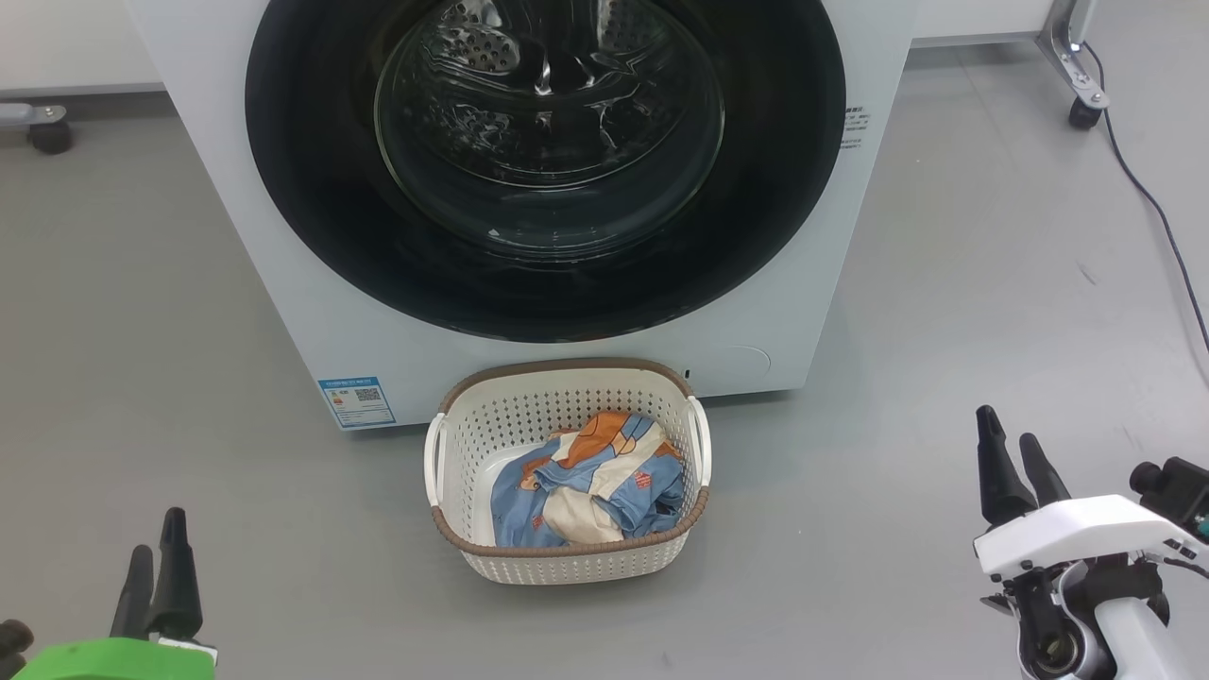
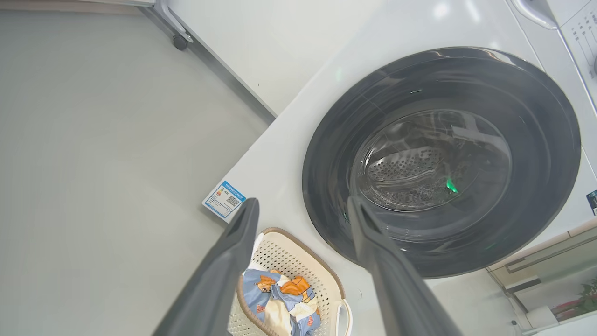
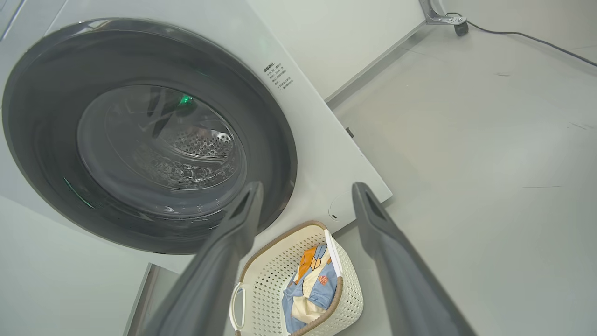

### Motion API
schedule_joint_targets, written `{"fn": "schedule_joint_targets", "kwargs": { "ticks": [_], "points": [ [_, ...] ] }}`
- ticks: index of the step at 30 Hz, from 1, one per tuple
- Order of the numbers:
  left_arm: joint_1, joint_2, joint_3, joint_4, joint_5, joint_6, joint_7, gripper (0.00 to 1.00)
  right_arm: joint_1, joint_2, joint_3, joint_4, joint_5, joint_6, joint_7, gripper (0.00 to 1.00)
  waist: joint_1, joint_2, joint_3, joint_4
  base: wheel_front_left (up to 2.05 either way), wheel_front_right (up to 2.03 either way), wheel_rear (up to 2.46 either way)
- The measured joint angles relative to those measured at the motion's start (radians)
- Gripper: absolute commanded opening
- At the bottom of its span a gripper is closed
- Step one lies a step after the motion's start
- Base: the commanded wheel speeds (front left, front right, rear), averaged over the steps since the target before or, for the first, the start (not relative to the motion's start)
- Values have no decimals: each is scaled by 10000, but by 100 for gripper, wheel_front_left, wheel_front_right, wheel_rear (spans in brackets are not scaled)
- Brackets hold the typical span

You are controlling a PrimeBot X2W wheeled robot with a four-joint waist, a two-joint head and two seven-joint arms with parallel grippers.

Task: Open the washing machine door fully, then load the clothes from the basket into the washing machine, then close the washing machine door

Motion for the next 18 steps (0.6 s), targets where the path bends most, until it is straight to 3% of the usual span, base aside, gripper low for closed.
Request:
{"fn": "schedule_joint_targets", "kwargs": {
  "ticks": [18],
  "points": [
    [2, 182, -286, -351, 2683, -2, -546, 100, -106, -219, 667, -35, -2694, -506, -564, 100, 0, 0, 8, 97, 0, 0, 0]
  ]
}}
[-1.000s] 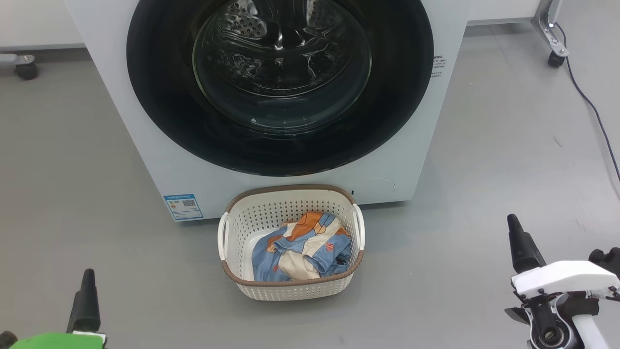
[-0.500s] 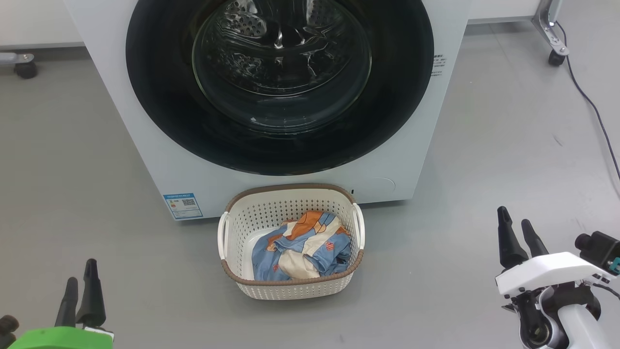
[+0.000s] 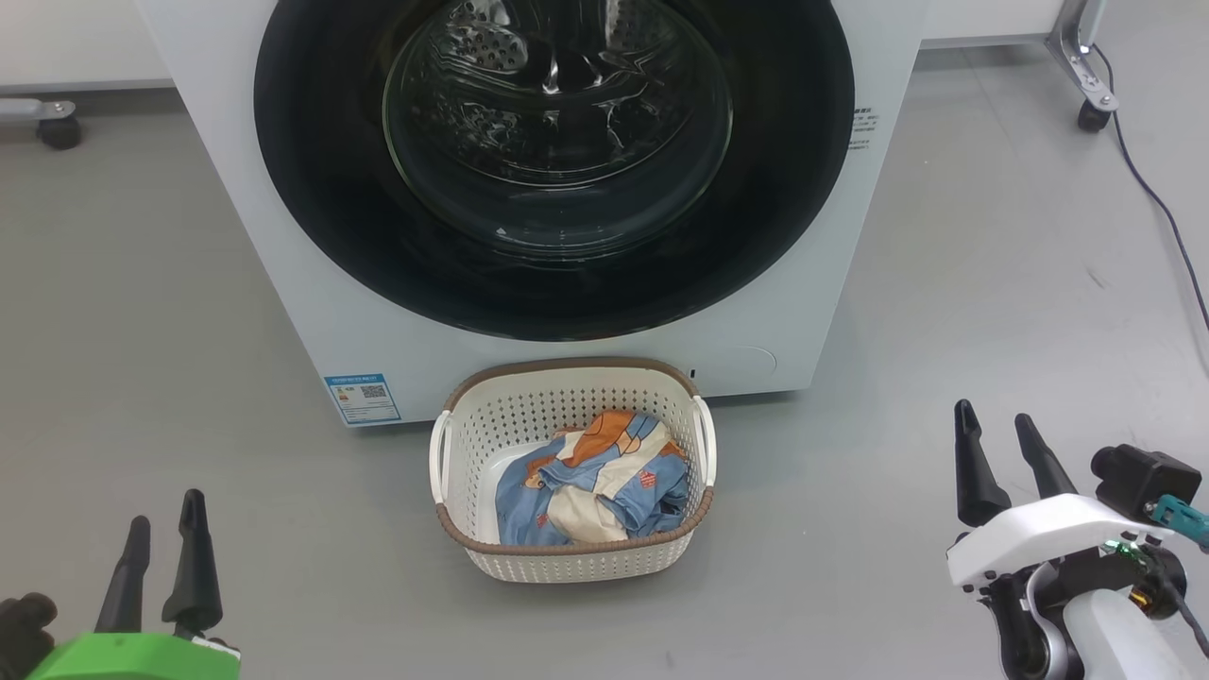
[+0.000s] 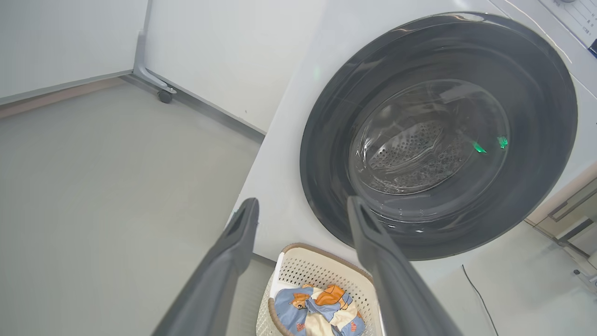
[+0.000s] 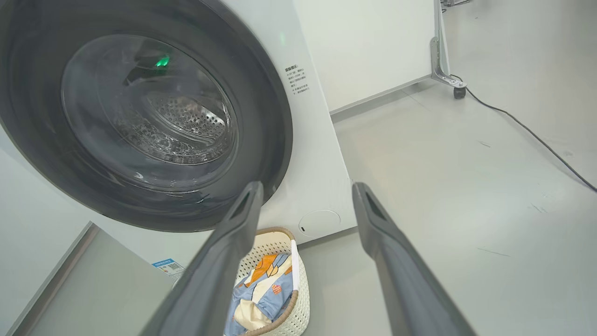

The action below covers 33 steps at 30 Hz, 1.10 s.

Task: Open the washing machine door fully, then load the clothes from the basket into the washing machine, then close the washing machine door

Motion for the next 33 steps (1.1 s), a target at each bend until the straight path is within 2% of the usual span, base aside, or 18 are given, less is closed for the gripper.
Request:
{"fn": "schedule_joint_targets", "kwargs": {
  "ticks": [17, 30, 33],
  "points": [
    [5, 117, -96, -247, 2295, -6, -522, 100, -293, -151, 531, 12, -2341, -186, -500, 100, 0, 0, 3, 76, 0, 0, 0],
    [117, 343, -378, -140, 3701, -50, -899, 100, -339, -199, 780, 4, -3891, -272, -924, 100, 0, 0, -67, 87, 0, 0, 0],
    [120, 343, -349, -59, 3716, -50, -899, 100, -339, -199, 782, 4, -3898, -268, -924, 100, 0, 0, -87, 88, 0, 0, 0]
  ]
}}
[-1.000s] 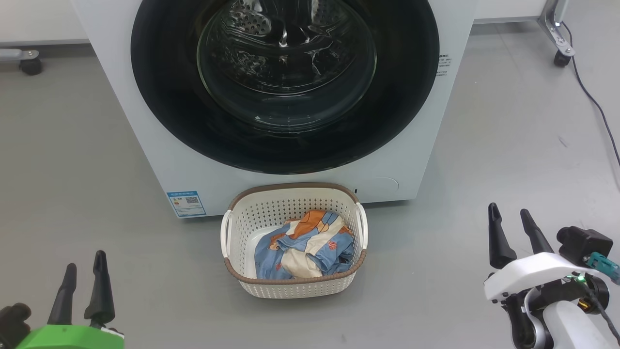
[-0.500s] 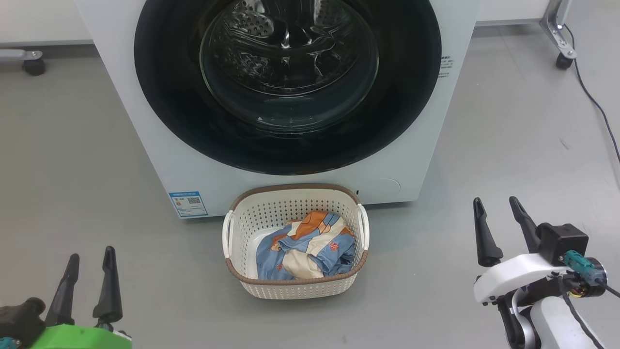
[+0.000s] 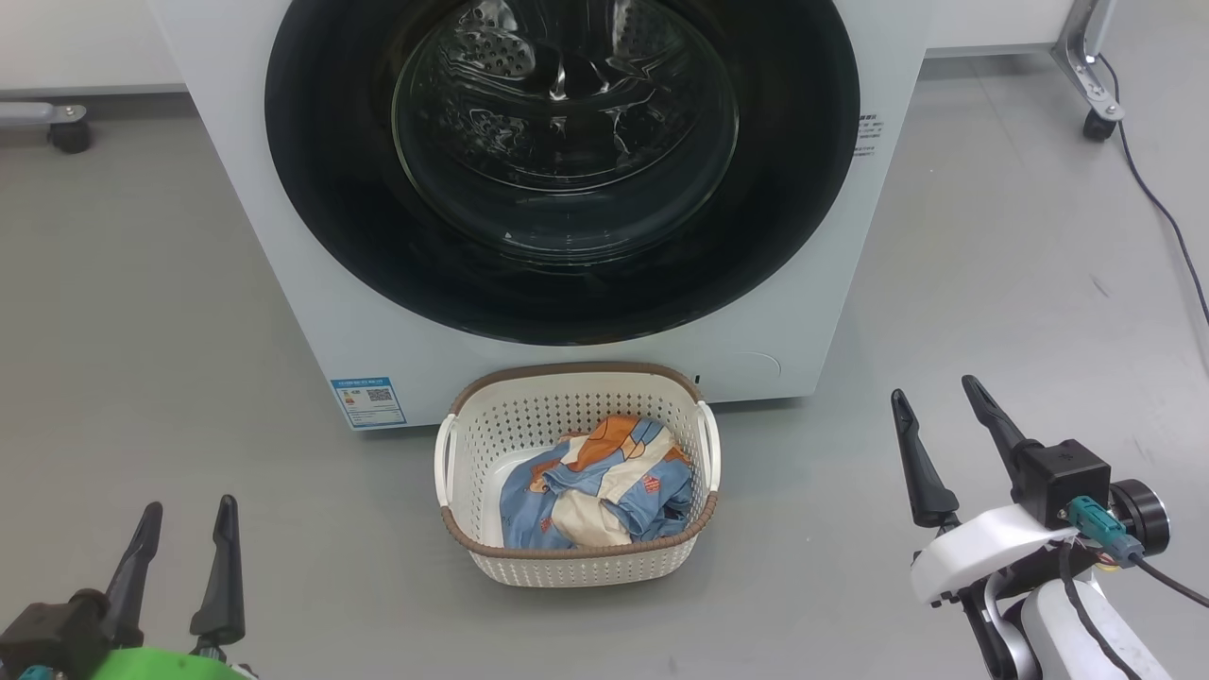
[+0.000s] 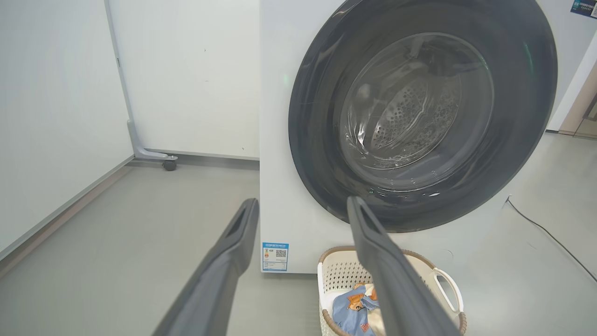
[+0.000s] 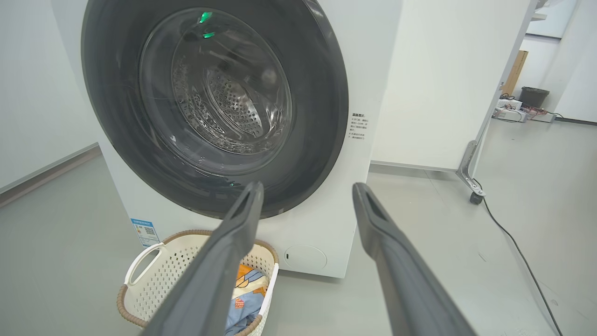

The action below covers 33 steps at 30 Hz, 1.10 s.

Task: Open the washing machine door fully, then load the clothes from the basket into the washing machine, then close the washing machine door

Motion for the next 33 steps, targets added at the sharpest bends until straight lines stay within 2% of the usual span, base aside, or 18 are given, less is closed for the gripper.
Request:
{"fn": "schedule_joint_targets", "kwargs": {
  "ticks": [22, 33],
  "points": [
    [32, -61, 366, 265, 56, 0, 0, 100, 6, 245, -489, -52, 123, 10, 0, 100, 0, 0, -7, -28, 0, 0, 0],
    [31, -59, 401, 322, 525, 0, 0, 100, 12, 426, -740, 123, 474, 29, 0, 100, 0, 0, -8, -17, 0, 0, 0]
  ]
}}
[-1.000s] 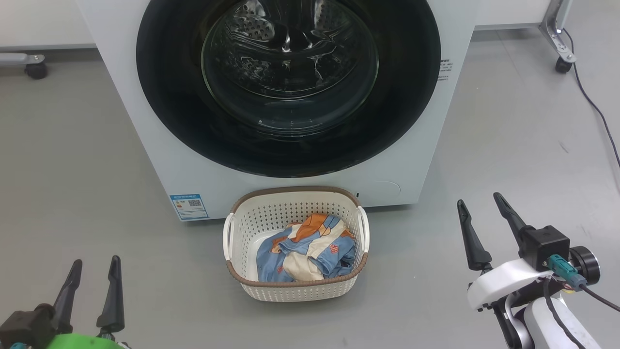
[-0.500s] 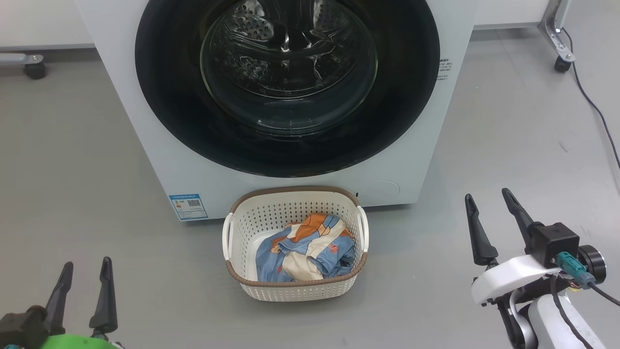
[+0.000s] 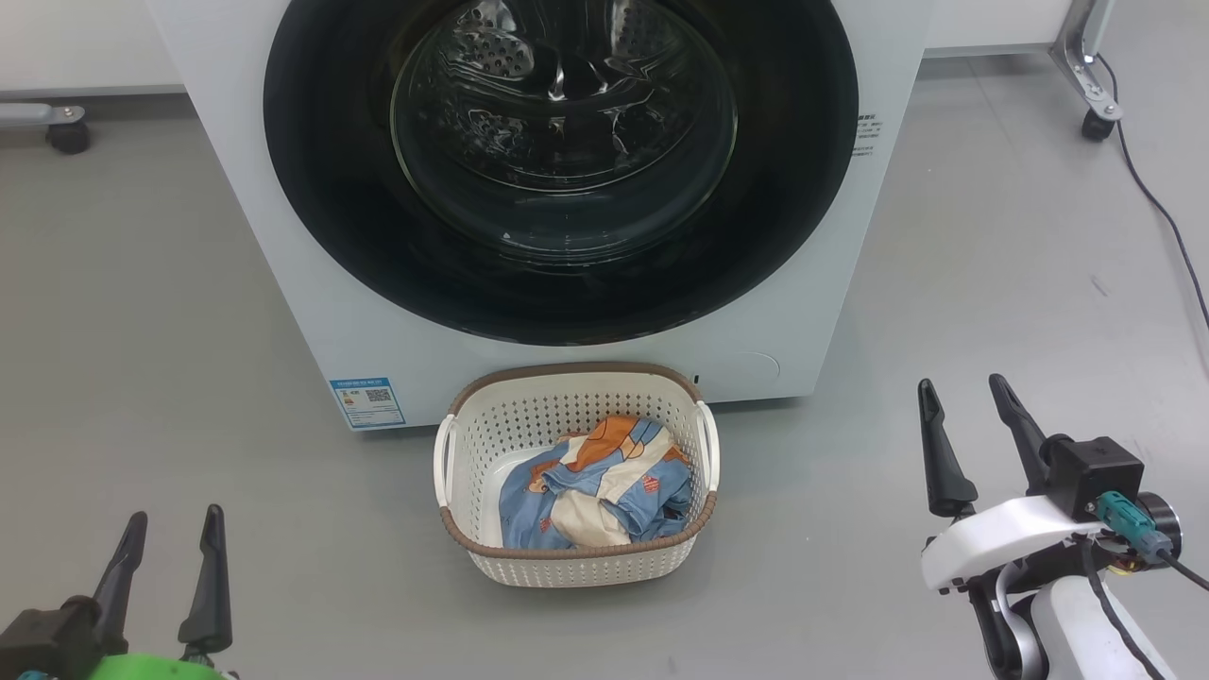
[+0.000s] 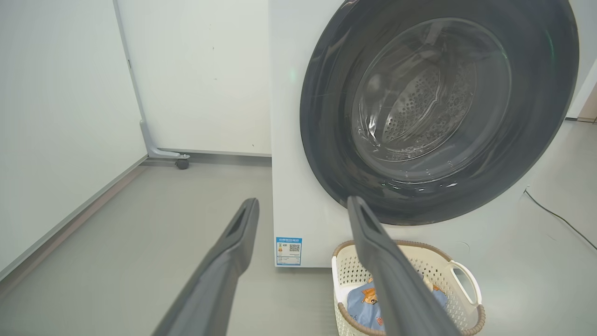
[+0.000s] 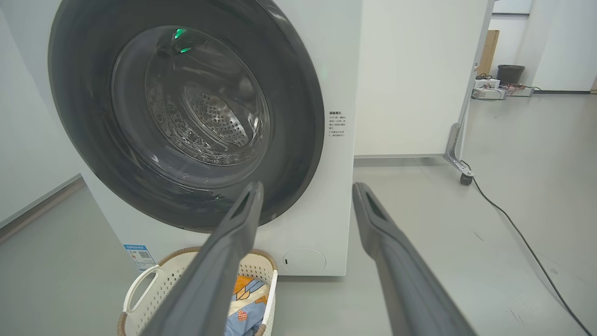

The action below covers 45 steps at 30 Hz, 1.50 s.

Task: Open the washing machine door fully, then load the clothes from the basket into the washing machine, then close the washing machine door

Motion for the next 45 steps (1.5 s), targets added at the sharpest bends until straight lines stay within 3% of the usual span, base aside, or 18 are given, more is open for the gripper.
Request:
{"fn": "schedule_joint_targets", "kwargs": {
  "ticks": [20, 45],
  "points": [
    [-3, -77, 29, 140, 144, -2, 0, 100, 51, 144, -90, 541, 159, 257, 0, 100, 0, 0, -11, -6, 0, 0, 0],
    [-11, -286, 213, 192, 44, -2, 0, 100, 46, 115, -272, 598, 31, 257, 0, 100, 0, 0, -102, 55, 0, 0, -1]
  ]
}}
